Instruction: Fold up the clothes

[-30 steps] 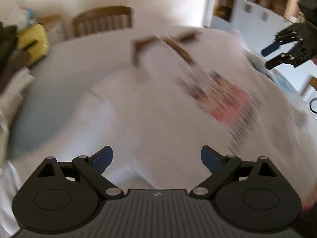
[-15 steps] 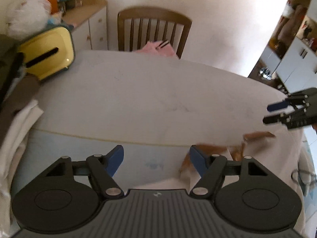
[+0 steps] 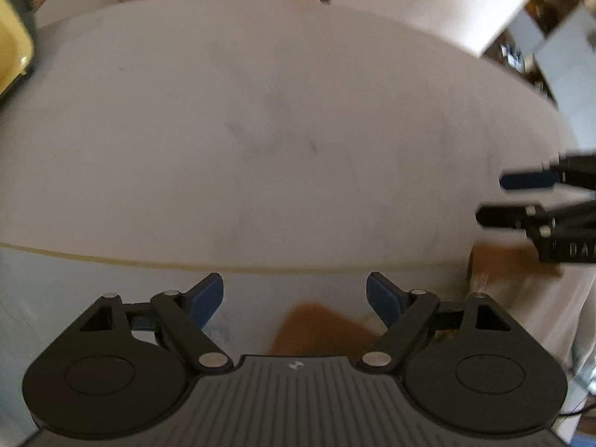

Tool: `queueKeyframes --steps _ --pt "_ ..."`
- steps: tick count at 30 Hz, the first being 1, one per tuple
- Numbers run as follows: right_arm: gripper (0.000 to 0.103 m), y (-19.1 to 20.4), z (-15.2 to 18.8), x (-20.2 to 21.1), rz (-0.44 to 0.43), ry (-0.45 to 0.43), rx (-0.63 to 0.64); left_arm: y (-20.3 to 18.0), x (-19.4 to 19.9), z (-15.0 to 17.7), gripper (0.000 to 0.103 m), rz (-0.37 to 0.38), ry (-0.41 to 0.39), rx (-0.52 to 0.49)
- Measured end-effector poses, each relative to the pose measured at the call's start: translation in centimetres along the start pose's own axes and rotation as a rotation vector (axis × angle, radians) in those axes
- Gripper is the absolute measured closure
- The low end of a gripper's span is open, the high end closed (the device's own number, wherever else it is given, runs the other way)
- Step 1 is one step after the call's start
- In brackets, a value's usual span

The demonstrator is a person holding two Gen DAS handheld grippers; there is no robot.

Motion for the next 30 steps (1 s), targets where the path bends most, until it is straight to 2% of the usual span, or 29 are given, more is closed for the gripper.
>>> queueKeyframes --steps 1,4,9,10,13,18,23,28,30 --pt "0.000 0.2 0.3 0.0 0.006 0.002 0.019 -0.3 -0.1 0.5 0.019 0.002 0.010 -0.012" --pt "0.000 0.9 1.9 1.1 0.030 0.000 0.076 -1.1 0.9 2.5 0.020 0.012 -0.027 -0.041" --pt "0.000 1.7 6.2 4.3 0.008 -0.060 0.102 -1.8 3.8 7.2 0.039 0.052 -0.141 -0.068" --pt "0.000 1.8 7.2 4.5 0.007 -0.065 0.099 -1.9 3.9 8.4 0.044 0.065 -0.144 -0.062" --pt "0.000 2.3 10.1 4.8 -0.002 -0.077 0.094 -2.4 3.4 12.4 0.050 0.050 -0.152 -0.084" --pt "0.000 4.2 14.1 5.5 0.020 -0.126 0.121 -3.3 3.1 17.4 0.052 0.050 -0.159 -0.097" --pt "0.000 4.4 15.3 5.8 0.012 -0.163 0.175 -3.8 2.9 18.3 0.051 0.016 -0.149 -0.183" --pt "0.000 2.4 13.1 6.0 -0.055 -0.133 0.086 -4.5 2.4 16.7 0.049 0.001 -0.116 -0.232" --pt "0.000 1.4 12.0 6.1 -0.076 -0.133 0.014 -4.3 2.6 17.1 0.049 -0.001 -0.135 -0.237"
Point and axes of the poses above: each gripper's, at about its wrist camera, not at the fingertips, and x roughly against the way its jaws point, y to its left, z to its underside, the point moved 2 cm from there along -x, roughly the way its jaws point, and after that the axes turned 10 degrees about z, right-handed, at the moved point
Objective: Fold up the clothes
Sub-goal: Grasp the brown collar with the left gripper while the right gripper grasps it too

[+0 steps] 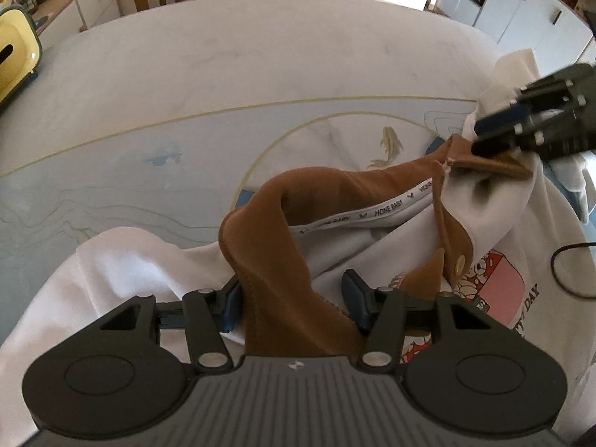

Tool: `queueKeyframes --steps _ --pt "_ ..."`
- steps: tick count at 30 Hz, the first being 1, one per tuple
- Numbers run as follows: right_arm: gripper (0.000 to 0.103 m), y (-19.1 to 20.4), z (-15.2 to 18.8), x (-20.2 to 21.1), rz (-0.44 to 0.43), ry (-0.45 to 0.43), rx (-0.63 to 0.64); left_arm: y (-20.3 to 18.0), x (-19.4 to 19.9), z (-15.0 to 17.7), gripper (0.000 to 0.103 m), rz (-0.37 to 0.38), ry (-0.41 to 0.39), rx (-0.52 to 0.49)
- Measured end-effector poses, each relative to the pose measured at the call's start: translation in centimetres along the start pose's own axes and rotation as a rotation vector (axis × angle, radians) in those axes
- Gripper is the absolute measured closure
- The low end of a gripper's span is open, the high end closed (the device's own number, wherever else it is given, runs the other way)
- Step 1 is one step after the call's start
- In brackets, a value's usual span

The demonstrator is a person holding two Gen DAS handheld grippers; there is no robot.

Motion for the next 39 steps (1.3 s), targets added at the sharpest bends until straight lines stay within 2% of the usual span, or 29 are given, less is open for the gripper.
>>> queueKeyframes --steps 4,10,16,18,20,22,24,27,30,32,33,34,39 --pt "0.000 -1.0 -2.1 -0.6 -0.012 0.017 -0.110 -0.4 0.5 1.2 0.049 -0.019 -0.063 -0.003" --pt "0.000 0.9 -1.5 -3.2 0.004 0.127 -0.112 -0.9 0.6 1.8 0.048 -0.049 -0.100 -0.001" --pt "0.000 1.8 0.3 -2.6 0.006 0.111 -0.116 -1.0 1.2 1.4 0.048 -0.061 -0.099 0.018" --pt "0.000 1.8 0.8 -2.4 0.006 0.098 -0.112 -0.7 2.5 0.6 0.047 -0.065 -0.141 0.049" --pt "0.000 1.6 1.1 -2.2 0.000 0.085 -0.124 -0.3 3.3 -0.6 0.043 -0.092 -0.164 0.034" --pt "0.000 1.4 1.3 -2.0 -0.006 0.075 -0.130 0.0 3.3 -1.8 0.037 -0.127 -0.152 0.006" --pt "0.000 1.2 1.5 -1.8 -0.012 0.069 -0.132 0.3 2.8 -3.1 0.037 -0.164 -0.130 -0.018" --pt "0.000 1.3 1.7 -1.5 -0.014 0.063 -0.108 0.3 1.4 -4.3 0.034 -0.168 -0.098 -0.064" --pt "0.000 1.7 1.8 -1.2 0.010 0.059 -0.081 0.3 0.0 -4.1 0.035 -0.133 -0.051 -0.085" --pt "0.000 1.9 1.9 -0.9 0.018 0.055 -0.073 0.3 -0.2 -3.1 0.047 -0.122 -0.061 -0.070" --pt "0.000 2.0 1.9 -0.7 0.017 0.052 -0.069 0.3 -0.1 -2.7 0.060 -0.120 -0.076 -0.055" --pt "0.000 2.1 2.0 -0.6 0.015 0.049 -0.066 0.3 0.1 -2.2 0.066 -0.119 -0.091 -0.039" --pt "0.000 3.0 2.7 -0.4 0.008 0.022 -0.009 -0.1 0.6 -0.3 0.075 -0.139 -0.167 0.025"
Point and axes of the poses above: each gripper's, at about its wrist camera, not at the fingertips, and x roughly against the way its jaws point, y to its left, z to its underside, the point moved 2 cm from there along -x, roughly the way its jaws point, and after that the axes turned 10 degrees about z, right-handed, at the moved point
